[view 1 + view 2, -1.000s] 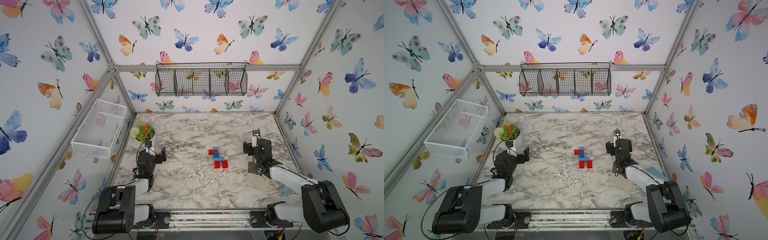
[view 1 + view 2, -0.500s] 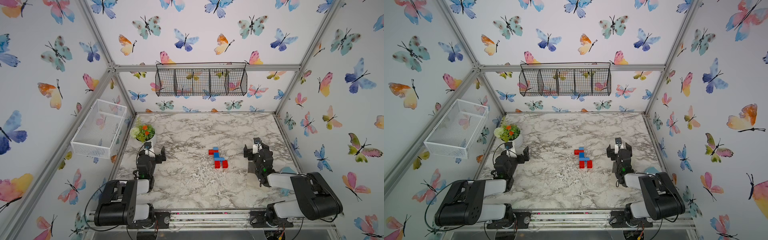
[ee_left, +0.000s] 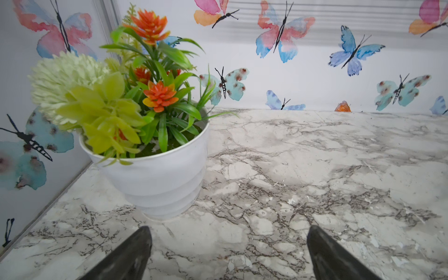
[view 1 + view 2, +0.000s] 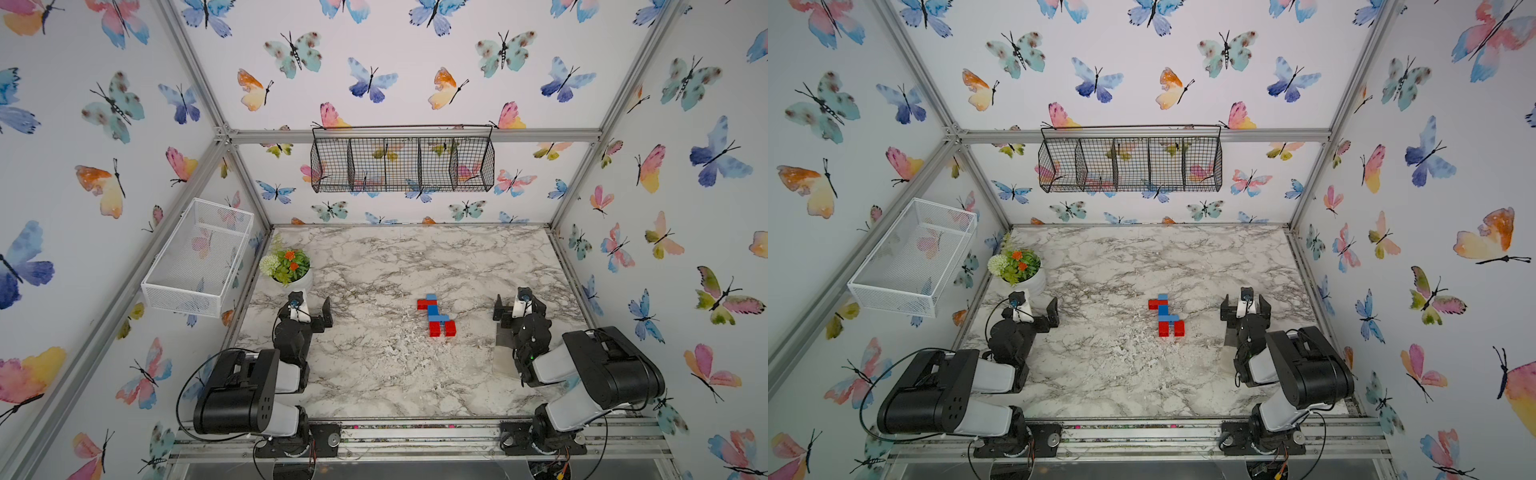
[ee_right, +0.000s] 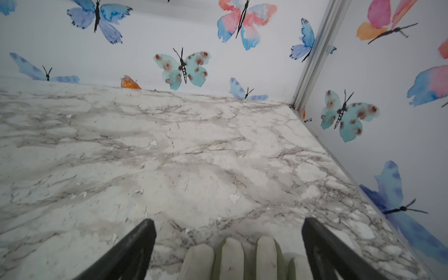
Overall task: Assemble a giraffe with lego
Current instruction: Reset both arms
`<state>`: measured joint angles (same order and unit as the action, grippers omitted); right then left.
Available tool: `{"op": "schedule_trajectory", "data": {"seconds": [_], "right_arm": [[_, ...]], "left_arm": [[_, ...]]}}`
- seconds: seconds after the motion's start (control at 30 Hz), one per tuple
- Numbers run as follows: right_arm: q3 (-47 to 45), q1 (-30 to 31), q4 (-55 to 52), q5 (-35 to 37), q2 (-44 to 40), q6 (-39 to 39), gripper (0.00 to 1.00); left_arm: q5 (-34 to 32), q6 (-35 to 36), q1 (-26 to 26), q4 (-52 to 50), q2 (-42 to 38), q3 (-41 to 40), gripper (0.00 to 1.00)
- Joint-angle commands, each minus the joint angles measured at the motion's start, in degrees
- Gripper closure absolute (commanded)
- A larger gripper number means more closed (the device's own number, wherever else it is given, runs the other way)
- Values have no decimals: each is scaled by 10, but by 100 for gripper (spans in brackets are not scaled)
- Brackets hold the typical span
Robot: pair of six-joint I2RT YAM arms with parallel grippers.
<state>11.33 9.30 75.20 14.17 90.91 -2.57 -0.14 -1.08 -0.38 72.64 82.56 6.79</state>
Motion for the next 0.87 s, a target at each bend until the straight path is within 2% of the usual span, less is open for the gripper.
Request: {"op": "schedule_trajectory", "data": {"seconds": [0.0,0.83], "right_arm": [[49,-57,-85,-111,4,39,3],[49,-60,-84,-123,5,28,1]], "left_arm": [[-53,-18,3,10,6,11,2],[-41,-9,1,7,6,13,2]]}}
